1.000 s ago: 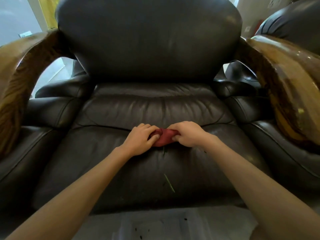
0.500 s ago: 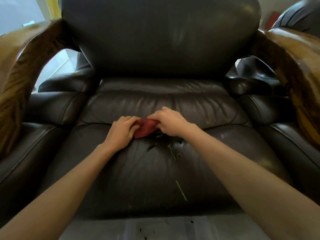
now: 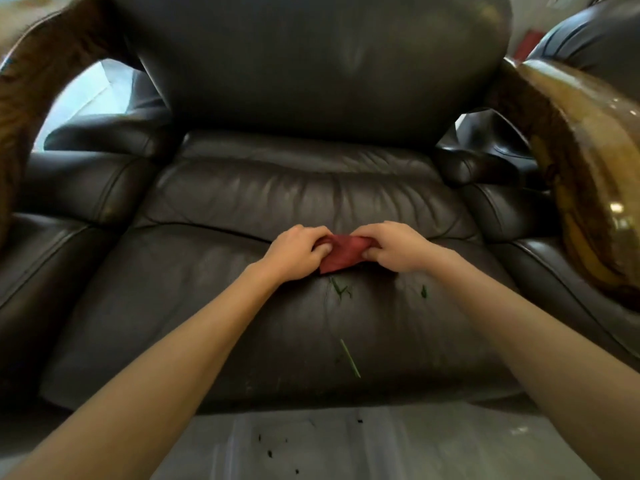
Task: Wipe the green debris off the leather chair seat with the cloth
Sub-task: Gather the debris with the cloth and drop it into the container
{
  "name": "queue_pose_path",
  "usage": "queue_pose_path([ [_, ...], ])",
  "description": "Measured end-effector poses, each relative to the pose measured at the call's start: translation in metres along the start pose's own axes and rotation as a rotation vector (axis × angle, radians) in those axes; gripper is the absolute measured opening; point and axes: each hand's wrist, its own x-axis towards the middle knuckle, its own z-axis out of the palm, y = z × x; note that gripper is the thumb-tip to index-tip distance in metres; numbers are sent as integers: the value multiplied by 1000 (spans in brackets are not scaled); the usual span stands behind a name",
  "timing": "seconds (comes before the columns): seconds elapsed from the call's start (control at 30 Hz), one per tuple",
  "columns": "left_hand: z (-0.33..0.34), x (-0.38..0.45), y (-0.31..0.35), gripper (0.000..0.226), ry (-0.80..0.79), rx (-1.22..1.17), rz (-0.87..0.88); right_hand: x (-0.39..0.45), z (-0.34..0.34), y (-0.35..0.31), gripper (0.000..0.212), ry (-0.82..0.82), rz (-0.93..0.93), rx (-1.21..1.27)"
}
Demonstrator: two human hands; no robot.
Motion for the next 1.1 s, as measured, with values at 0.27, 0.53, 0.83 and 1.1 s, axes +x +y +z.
queue_pose_path([
  [0.27, -1, -26, 17, 17, -15, -233, 91, -43, -9, -7, 29, 3, -8, 106],
  [0.53, -39, 7, 14, 21, 110, -133, 156, -9, -26, -1, 36, 299, -68, 80],
  [0.83, -1, -8, -18, 23, 93, -3, 90, 0, 28, -7, 35, 173, -21, 81],
  [1.1, -27, -25, -2, 12, 38, -301, 187, -18, -25, -11, 32, 54, -109, 143],
])
